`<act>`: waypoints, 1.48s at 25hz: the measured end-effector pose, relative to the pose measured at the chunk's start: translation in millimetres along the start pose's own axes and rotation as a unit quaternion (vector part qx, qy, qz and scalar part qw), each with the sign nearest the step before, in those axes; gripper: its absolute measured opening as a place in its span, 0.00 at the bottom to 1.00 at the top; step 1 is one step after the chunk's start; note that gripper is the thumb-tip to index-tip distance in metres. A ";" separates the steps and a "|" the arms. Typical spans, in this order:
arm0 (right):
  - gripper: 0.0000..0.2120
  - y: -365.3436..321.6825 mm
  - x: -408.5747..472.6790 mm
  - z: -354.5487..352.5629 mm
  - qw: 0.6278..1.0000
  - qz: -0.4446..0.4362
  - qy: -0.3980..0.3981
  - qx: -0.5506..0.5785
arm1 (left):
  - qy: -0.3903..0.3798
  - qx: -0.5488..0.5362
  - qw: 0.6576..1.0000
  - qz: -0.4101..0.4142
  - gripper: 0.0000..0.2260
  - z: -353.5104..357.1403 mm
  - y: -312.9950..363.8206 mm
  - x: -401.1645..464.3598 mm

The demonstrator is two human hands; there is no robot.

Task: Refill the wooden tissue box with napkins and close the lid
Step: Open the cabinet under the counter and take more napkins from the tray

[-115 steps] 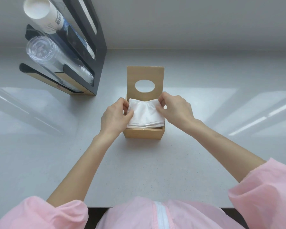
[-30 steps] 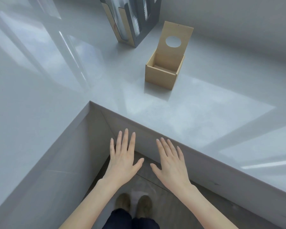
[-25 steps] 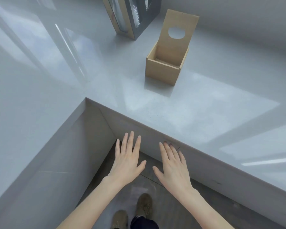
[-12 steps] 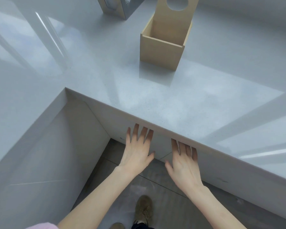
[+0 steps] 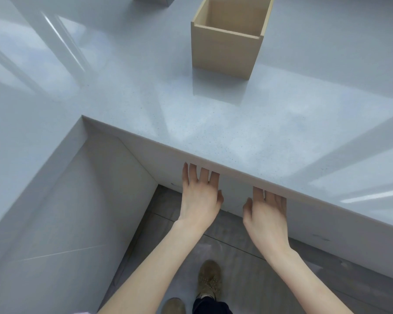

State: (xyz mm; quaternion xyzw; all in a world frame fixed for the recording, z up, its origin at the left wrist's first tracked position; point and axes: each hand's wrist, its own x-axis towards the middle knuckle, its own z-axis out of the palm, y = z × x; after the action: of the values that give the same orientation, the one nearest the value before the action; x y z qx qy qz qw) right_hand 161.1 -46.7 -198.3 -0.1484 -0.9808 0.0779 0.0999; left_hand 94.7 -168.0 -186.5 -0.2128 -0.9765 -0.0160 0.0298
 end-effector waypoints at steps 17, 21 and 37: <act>0.13 -35.7 -96.2 -21.9 0.963 0.008 -0.054 0.264 | 0.054 -0.063 0.995 0.056 0.19 -8.2 -53.2 -96.4; 0.13 -54.8 -123.4 -19.8 0.961 0.000 -0.058 0.270 | 0.047 -0.072 0.996 0.039 0.16 -12.3 -67.8 -116.9; 0.24 -175.6 -202.5 1.6 0.934 -0.111 -0.110 0.321 | -0.037 -0.068 0.997 -0.003 0.17 -37.0 -158.1 -192.1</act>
State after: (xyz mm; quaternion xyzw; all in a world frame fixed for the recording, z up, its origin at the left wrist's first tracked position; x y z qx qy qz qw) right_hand 301.9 -274.7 -202.8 0.0109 -0.9188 0.3924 0.0416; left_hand 205.1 -393.0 -165.0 -0.2117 -0.9743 -0.0746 -0.0210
